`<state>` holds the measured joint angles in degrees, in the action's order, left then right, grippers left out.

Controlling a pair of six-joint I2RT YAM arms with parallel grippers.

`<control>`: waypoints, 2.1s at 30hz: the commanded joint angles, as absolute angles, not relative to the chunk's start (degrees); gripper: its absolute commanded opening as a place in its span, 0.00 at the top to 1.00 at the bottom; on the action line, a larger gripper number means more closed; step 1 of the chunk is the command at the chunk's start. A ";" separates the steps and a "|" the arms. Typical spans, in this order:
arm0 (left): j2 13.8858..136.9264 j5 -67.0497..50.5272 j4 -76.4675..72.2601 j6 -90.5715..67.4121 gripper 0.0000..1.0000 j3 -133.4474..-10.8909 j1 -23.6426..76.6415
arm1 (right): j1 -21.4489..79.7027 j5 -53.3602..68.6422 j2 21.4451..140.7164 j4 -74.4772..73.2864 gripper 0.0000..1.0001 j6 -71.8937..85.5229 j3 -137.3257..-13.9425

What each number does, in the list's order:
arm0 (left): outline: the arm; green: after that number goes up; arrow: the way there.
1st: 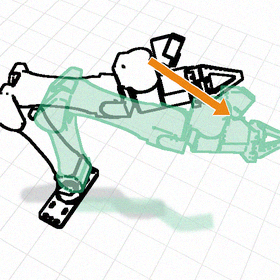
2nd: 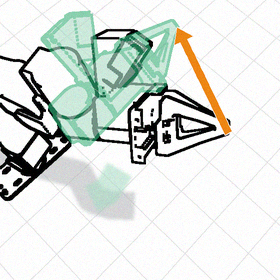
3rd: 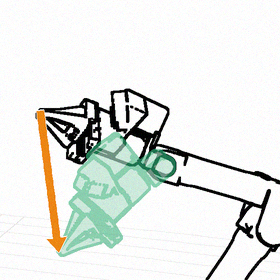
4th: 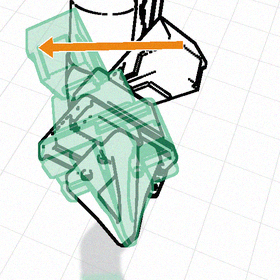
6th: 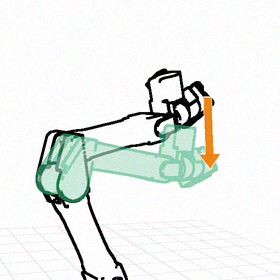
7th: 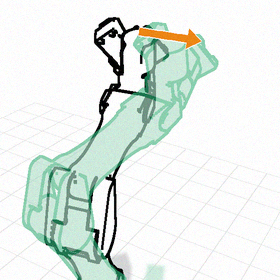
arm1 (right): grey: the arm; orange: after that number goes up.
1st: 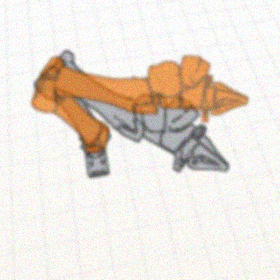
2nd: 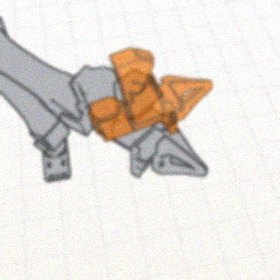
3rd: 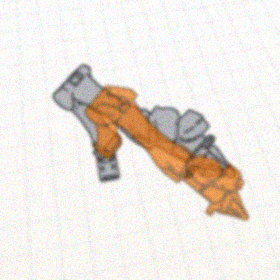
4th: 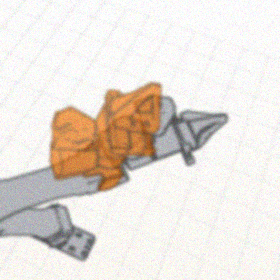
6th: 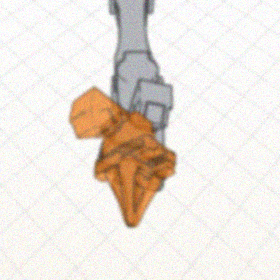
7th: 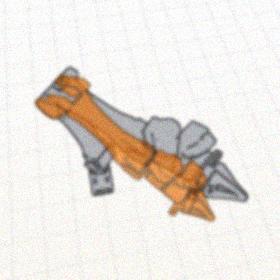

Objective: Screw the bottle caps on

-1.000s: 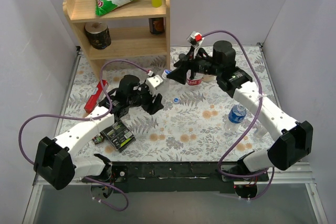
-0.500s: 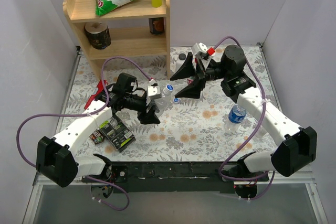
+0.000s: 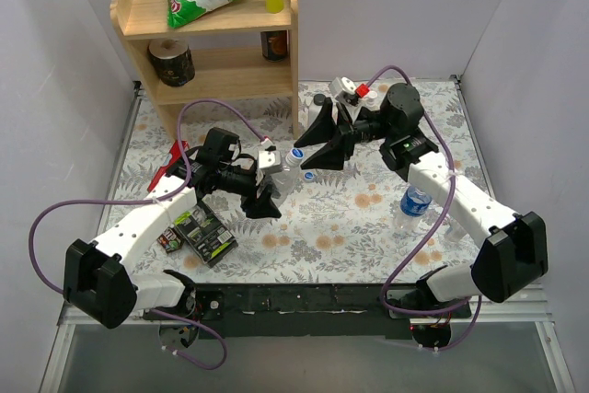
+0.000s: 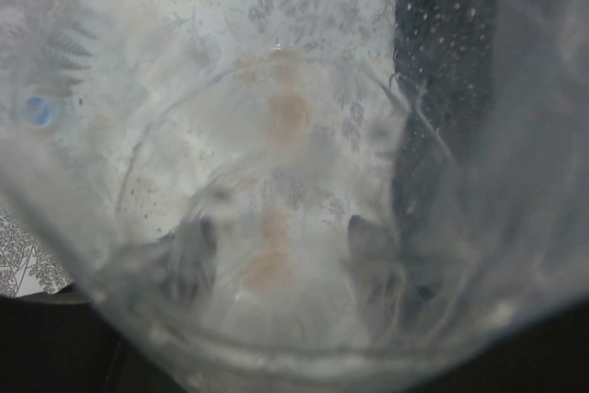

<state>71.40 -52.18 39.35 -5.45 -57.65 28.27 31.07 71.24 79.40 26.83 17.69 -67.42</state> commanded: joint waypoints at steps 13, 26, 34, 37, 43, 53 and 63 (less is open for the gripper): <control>70.14 -48.54 31.23 -10.78 1.00 -57.93 29.26 | 32.78 57.87 80.34 20.38 0.88 14.98 -69.34; 69.88 -10.80 17.04 -30.07 1.00 -54.85 30.85 | 37.27 35.21 76.38 -3.24 0.41 6.87 -72.06; 67.76 -46.69 34.16 -7.98 1.00 -57.74 20.48 | 29.18 58.61 69.87 -1.68 0.14 -6.77 -68.47; 68.29 -52.89 40.42 -3.87 1.00 -59.50 20.57 | 29.18 62.92 72.24 6.63 0.16 -0.66 -68.47; 69.70 -55.54 46.23 -0.70 1.00 -61.70 22.67 | 29.71 66.62 78.04 30.20 0.21 18.52 -66.88; 70.14 -54.67 44.56 -3.87 1.00 -61.61 26.63 | 33.22 66.53 82.79 43.50 0.23 29.09 -68.47; 70.49 -54.67 42.98 -4.83 1.00 -62.05 27.07 | 34.45 66.71 82.97 41.58 0.49 28.48 -67.94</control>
<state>70.52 -53.04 44.51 -4.29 -60.01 26.85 34.41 66.57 82.98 39.66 28.34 -66.85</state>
